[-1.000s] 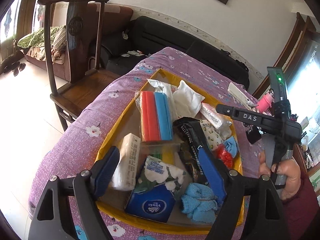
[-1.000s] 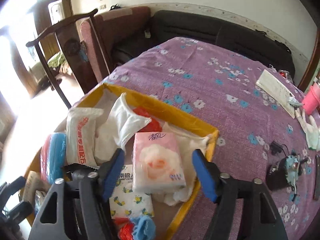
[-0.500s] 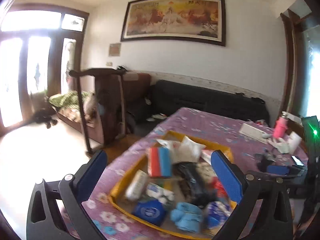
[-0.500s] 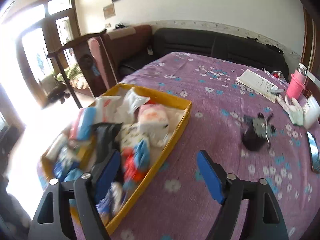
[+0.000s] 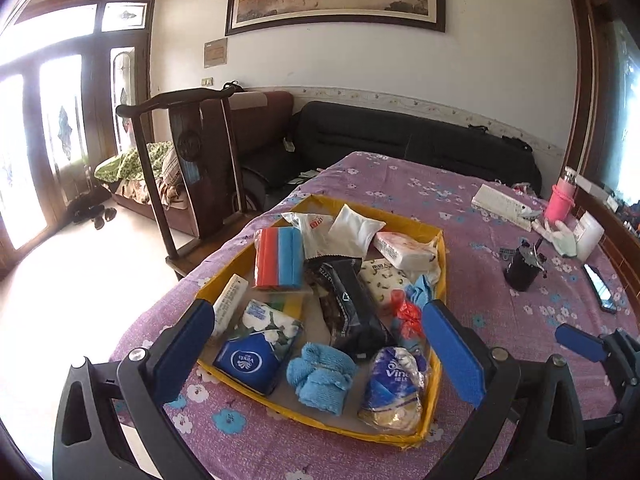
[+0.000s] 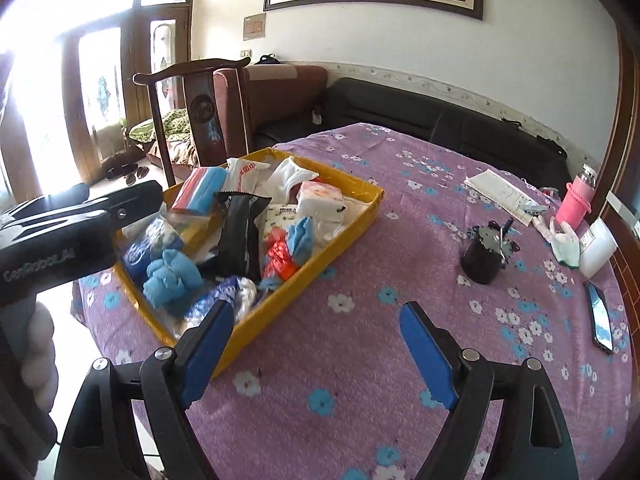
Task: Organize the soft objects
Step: 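Withdraw both open grippers from the tray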
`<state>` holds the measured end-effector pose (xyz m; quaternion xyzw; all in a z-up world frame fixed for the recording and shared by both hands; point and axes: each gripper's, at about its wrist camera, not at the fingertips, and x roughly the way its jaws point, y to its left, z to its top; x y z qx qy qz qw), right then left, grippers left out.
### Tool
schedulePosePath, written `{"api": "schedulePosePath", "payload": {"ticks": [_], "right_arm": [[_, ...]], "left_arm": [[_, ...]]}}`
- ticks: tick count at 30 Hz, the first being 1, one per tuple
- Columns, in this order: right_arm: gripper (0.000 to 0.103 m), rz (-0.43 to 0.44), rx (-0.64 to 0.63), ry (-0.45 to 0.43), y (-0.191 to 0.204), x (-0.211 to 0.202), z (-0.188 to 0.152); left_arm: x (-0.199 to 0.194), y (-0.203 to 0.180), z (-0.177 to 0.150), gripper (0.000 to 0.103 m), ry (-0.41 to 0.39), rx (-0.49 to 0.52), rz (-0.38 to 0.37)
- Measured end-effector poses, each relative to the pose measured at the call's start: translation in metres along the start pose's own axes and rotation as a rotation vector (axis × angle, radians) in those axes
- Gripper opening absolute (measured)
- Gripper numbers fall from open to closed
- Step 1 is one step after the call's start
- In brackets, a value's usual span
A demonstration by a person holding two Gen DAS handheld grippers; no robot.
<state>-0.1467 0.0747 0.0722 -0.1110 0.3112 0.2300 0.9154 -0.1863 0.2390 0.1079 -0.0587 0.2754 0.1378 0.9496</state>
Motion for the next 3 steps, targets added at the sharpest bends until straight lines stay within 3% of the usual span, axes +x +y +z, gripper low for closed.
{"api": "schedulePosePath", "payload": {"ticks": [3], "right_arm": [[0.089, -0.01, 0.039, -0.011, -0.019, -0.009, -0.005]], "left_arm": [[-0.003, -0.015, -0.001, 0.103, 0.009, 0.035, -0.011]]}}
